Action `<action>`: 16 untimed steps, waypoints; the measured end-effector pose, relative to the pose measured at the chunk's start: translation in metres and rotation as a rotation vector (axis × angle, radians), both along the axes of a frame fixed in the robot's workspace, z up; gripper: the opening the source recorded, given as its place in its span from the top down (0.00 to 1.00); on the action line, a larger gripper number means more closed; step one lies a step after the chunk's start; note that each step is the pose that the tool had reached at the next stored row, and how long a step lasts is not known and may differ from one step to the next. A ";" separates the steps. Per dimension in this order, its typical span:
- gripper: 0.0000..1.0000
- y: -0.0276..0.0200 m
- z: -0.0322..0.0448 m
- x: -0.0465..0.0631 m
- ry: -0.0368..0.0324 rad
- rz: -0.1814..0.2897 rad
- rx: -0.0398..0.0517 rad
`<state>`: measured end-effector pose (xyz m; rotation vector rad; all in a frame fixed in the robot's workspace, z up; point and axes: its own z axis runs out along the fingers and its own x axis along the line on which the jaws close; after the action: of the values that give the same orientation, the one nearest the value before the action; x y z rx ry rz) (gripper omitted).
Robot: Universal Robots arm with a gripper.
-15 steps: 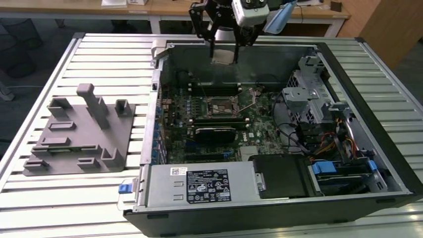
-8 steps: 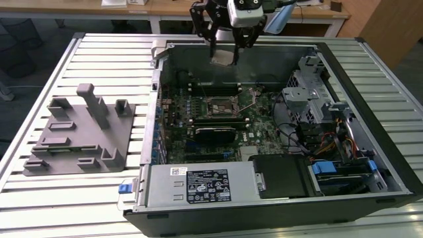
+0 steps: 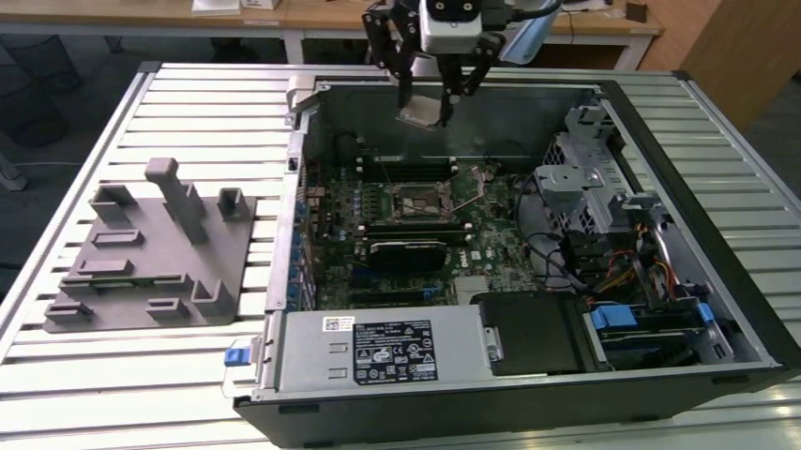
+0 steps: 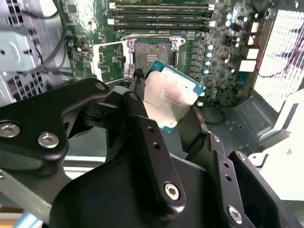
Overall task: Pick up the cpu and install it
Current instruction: 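Place the cpu into insertion slot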
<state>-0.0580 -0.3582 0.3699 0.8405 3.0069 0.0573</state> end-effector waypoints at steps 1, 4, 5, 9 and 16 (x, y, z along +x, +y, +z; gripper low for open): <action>0.47 0.0000 -0.0002 0.000 0.0000 -0.019 -0.0001; 0.47 0.0000 -0.0011 0.000 0.0000 -0.067 -0.0002; 0.47 0.0000 -0.0015 0.000 -0.0001 -0.084 -0.0002; 0.47 0.0001 -0.0029 0.000 0.0000 -0.151 -0.0002; 0.47 0.0002 -0.0054 0.000 0.0000 -0.273 -0.0003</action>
<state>-0.0580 -0.3580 0.3645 1.2400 2.8601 0.0522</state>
